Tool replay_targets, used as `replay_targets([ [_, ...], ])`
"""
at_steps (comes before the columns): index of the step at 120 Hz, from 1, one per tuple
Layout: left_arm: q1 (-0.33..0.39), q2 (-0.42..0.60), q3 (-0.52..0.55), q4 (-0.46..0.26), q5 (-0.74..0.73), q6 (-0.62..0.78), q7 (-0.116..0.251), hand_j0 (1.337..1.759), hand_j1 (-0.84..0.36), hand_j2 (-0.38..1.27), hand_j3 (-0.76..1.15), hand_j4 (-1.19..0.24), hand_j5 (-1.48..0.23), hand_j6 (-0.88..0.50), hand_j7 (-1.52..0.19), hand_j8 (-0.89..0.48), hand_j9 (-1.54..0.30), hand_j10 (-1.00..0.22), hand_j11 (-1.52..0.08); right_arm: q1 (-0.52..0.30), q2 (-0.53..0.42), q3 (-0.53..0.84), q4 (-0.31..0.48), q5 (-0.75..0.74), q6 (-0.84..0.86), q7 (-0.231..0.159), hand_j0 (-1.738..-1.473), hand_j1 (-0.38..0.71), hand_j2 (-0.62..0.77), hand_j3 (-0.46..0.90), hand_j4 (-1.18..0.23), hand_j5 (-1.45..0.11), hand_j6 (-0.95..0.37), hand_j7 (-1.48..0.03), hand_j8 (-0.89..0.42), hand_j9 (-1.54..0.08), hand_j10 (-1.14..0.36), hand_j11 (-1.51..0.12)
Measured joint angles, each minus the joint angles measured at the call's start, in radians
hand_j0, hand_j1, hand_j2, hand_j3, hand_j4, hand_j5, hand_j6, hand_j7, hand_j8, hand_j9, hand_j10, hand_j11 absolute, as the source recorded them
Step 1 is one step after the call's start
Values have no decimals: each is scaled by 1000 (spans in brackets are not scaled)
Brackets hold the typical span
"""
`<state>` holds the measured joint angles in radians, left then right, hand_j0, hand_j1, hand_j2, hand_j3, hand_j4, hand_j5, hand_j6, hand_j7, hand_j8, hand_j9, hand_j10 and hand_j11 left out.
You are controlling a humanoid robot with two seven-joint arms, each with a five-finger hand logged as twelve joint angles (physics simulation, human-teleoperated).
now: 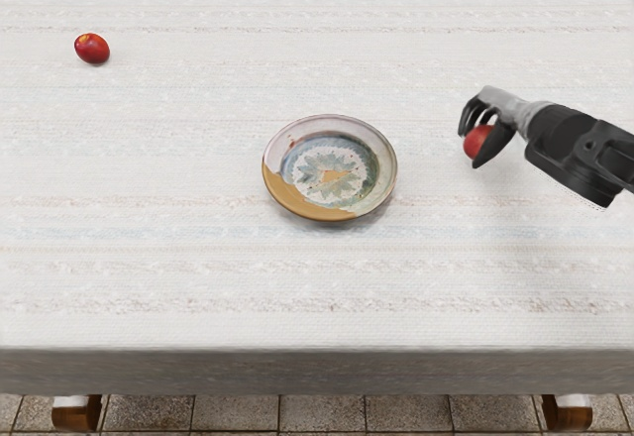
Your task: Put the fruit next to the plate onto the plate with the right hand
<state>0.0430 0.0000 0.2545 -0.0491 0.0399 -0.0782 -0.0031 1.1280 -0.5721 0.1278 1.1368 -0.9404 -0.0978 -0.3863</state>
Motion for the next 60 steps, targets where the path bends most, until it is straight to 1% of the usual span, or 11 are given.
replay_targets([
  [6, 0, 0, 0, 0, 0, 0, 0, 1658, 55, 49, 0, -245, -319, -245, -319, -245, -319, -245, -318, 6, -15, 25, 36, 27, 24, -1, -1645, 151, 139, 1, -848, -1147, -572, -1118, -395, -1140, -517, -1162],
  [11, 0, 0, 0, 0, 0, 0, 0, 1658, 55, 49, 0, -245, -318, -245, -318, -245, -318, -245, -318, 9, -25, 49, 63, 45, 45, 0, -1646, 170, 186, -1, -849, -1152, -604, -1121, -375, -1138, -506, -1160],
  [14, 0, 0, 0, 0, 0, 0, 0, 1658, 55, 49, 0, -245, -318, -245, -318, -245, -318, -245, -318, 10, -30, 64, 76, 53, 59, -1, -1645, 164, 172, -1, -852, -1149, -609, -1122, -387, -1136, -509, -1156],
  [36, 0, 0, 0, 0, 0, 0, 0, 1658, 55, 49, 0, -245, -318, -246, -318, -246, -318, -245, -318, 15, -37, 143, 165, 117, 122, -2, -1645, 195, 230, 0, -857, -1159, -587, -1130, -366, -1130, -495, -1140],
  [48, 0, 0, 0, 0, 0, 0, 0, 1658, 55, 49, 0, -245, -318, -245, -318, -245, -318, -245, -318, 15, -13, 187, 191, 145, 159, -3, -1645, 198, 239, 0, -858, -1164, -585, -1131, -362, -1136, -492, -1144],
  [60, 0, 0, 0, 0, 0, 0, 0, 1658, 56, 48, 1, -245, -318, -245, -318, -245, -318, -245, -318, 19, 41, 212, 199, 157, 178, -5, -1646, 199, 242, 0, -856, -1172, -582, -1133, -356, -1141, -490, -1146],
])
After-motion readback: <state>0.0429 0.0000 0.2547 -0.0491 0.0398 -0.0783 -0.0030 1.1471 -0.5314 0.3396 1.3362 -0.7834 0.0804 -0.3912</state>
